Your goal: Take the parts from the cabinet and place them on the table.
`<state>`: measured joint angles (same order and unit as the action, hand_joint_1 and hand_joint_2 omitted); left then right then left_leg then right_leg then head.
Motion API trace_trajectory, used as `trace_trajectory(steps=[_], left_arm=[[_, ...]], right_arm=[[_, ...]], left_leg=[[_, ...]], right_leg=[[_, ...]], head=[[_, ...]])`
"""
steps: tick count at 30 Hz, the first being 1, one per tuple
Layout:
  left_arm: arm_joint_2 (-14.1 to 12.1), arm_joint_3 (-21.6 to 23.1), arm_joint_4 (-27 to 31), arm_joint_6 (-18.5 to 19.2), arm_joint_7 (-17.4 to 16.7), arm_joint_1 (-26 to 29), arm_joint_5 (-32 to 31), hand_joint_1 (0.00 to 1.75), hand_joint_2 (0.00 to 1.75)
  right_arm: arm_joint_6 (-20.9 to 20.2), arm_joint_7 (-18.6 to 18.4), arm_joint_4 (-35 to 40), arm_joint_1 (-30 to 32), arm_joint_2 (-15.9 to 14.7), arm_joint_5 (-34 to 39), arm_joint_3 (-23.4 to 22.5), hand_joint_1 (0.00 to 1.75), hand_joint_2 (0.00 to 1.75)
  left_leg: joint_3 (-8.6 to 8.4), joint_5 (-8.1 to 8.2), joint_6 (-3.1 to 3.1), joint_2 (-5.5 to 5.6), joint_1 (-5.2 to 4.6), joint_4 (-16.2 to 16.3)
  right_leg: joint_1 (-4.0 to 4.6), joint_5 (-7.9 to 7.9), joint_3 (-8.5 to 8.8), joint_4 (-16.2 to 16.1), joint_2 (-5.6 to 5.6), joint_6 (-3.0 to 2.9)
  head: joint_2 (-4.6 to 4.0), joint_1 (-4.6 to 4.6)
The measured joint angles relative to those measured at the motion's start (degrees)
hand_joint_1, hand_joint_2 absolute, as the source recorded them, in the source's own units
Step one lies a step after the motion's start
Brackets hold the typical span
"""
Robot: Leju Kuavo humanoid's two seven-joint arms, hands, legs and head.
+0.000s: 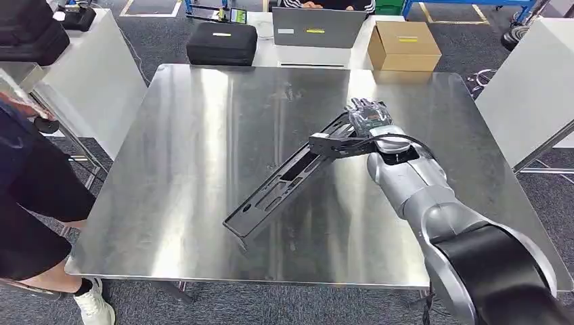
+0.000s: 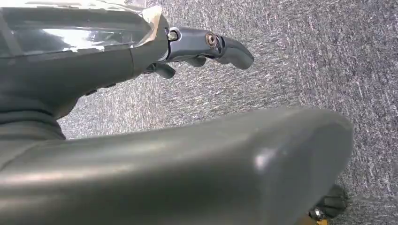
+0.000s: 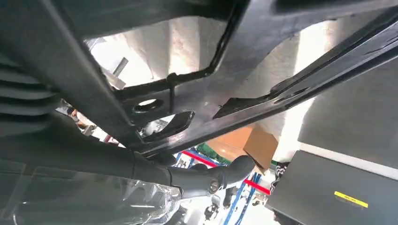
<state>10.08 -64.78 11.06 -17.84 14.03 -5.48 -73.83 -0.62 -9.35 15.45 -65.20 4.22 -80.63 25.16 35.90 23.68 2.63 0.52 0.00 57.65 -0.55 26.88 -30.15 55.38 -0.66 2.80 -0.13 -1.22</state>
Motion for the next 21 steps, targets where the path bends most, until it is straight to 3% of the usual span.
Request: trace_trajectory(steps=[3, 6, 7, 10, 12, 14, 15, 17, 18, 19, 21], left_arm=[[0.00, 0.00, -0.02, -0.02, 0.00, 0.00, 0.00, 0.00, 0.00], [0.00, 0.00, 0.00, -0.02, 0.00, -0.02, 0.11, 0.00, 0.00], [0.04, 0.00, -0.02, -0.02, 0.00, 0.02, 0.18, 0.00, 0.00], [0.20, 0.00, -0.02, -0.04, 0.00, 0.02, 0.20, 0.00, 0.00], [0.28, 0.00, -0.02, -0.11, 0.00, 0.03, 0.20, 0.00, 0.00], [0.35, 0.00, -0.02, -0.11, 0.00, 0.02, 0.20, 0.00, 0.00], [0.37, 0.00, -0.02, -0.11, -0.02, 0.00, 0.17, 0.00, 0.00], [0.37, 0.00, -0.02, -0.04, -0.02, 0.00, 0.15, 0.00, 0.00], [0.37, 0.00, -0.02, -0.02, -0.02, 0.01, 0.07, 0.00, 0.00], [0.37, 0.00, -0.02, -0.02, -0.02, 0.01, 0.09, 0.00, 0.00], [0.37, 0.00, -0.02, -0.02, -0.09, 0.00, 0.07, 0.00, 0.00]], right_arm=[[5.60, 0.83, 0.00, 0.22, 0.02, 1.97, -0.63, 0.00, 0.00], [1.24, 1.18, 0.00, -0.44, 0.24, 1.66, -0.90, 0.00, 0.00], [2.94, 1.25, 0.07, -0.19, 0.24, 2.23, -1.01, 0.00, 0.00], [14.42, 1.88, 0.94, 0.12, 0.24, 4.79, -2.80, 0.00, 0.00], [16.22, 2.27, 0.94, -0.82, 0.20, 4.02, -2.99, 0.00, 0.00], [11.58, 2.62, 0.90, -1.35, 0.15, 3.15, -2.99, 0.00, 0.00], [6.80, 2.73, 0.81, -1.37, 0.20, 2.69, -2.93, 0.00, 0.00], [-7.11, 2.58, 0.48, -1.34, 0.37, 0.90, -2.52, 0.00, 0.00], [-11.53, 2.49, 0.28, -1.12, 0.44, -0.05, -2.14, 0.00, 0.00], [-13.92, 2.32, 0.11, -0.72, 0.48, -0.53, -1.62, 0.00, 0.00], [-14.22, 2.12, -0.04, -0.06, 0.55, -0.61, -1.03, 0.00, 0.00]], left_leg=[[0.00, 0.00, 0.00, -0.01, 0.00, 0.00], [-0.01, 0.00, 0.00, 0.02, 0.01, 0.00], [0.00, 0.00, 0.00, 0.02, 0.00, 0.00], [0.01, 0.00, 0.00, -0.01, 0.00, 0.00], [0.00, 0.00, 0.00, 0.00, 0.00, 0.00], [0.00, 0.00, 0.00, 0.00, 0.00, 0.00], [0.00, 0.00, 0.00, 0.00, 0.00, 0.00], [-0.01, 0.00, 0.00, 0.01, 0.00, 0.00], [0.00, 0.00, 0.00, 0.02, 0.00, 0.00], [0.00, 0.00, 0.00, 0.02, 0.00, 0.00], [0.00, 0.00, 0.00, -0.04, 0.00, 0.00]], right_leg=[[0.00, 0.00, 0.00, 0.00, 0.00, 0.00], [0.00, 0.00, 0.00, 0.00, 0.01, 0.00], [0.00, 0.00, 0.00, 0.00, 0.01, 0.00], [0.00, 0.00, -0.01, 0.00, 0.00, 0.00], [0.00, 0.00, 0.00, 0.00, 0.00, 0.00], [0.00, 0.00, 0.00, 0.00, 0.00, 0.00], [0.00, 0.00, 0.00, -0.01, 0.00, 0.00], [0.00, 0.00, -0.01, -0.01, 0.01, 0.00], [0.00, 0.00, -0.01, 0.00, 0.01, 0.00], [0.00, 0.00, 0.00, 0.00, 0.01, 0.00], [0.00, 0.00, 0.00, 0.00, 0.00, 0.00]], head=[[0.00, 0.00], [0.00, 0.00], [0.00, -0.04], [0.00, 0.02], [0.00, 0.00], [0.00, 0.00], [0.00, 0.00], [0.00, 0.00], [0.00, -0.02], [0.00, 0.00], [0.00, 0.02]])
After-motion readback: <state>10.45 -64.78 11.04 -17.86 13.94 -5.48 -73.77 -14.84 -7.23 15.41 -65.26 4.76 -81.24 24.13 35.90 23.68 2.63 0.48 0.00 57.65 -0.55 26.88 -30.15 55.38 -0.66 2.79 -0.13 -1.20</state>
